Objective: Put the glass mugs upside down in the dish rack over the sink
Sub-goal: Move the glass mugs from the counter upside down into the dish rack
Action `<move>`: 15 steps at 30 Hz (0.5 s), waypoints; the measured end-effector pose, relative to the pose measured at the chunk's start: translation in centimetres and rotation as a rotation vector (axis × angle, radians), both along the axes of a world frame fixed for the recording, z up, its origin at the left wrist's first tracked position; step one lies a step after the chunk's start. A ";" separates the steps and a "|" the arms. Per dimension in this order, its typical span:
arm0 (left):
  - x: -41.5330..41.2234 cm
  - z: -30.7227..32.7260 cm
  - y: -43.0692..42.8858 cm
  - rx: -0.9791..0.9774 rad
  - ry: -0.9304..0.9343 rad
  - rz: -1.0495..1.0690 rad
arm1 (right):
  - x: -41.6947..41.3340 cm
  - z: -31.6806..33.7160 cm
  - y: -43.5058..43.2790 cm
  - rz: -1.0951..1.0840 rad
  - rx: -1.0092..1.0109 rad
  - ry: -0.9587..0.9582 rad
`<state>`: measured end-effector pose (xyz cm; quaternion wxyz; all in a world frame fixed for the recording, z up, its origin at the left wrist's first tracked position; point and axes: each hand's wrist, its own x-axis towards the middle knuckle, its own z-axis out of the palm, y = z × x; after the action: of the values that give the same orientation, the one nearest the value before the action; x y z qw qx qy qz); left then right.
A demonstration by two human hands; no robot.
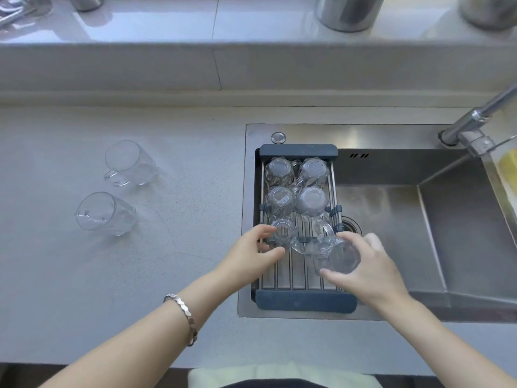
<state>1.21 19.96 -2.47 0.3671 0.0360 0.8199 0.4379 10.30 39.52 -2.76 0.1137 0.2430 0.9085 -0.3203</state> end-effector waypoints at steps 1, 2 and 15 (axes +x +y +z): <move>-0.1 0.0 -0.2 -0.013 -0.003 0.004 | -0.4 -0.2 0.1 0.002 0.092 -0.063; -0.2 0.1 -0.6 -0.025 -0.002 0.001 | -1.0 -0.6 0.1 0.025 0.164 -0.117; -0.1 -0.5 -7.7 -0.167 0.086 0.034 | -4.6 -4.3 -2.4 0.256 0.342 -0.383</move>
<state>1.07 12.29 -2.92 0.3259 0.0099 0.8691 0.3721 5.67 37.09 -7.07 0.2800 0.1981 0.9347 -0.0936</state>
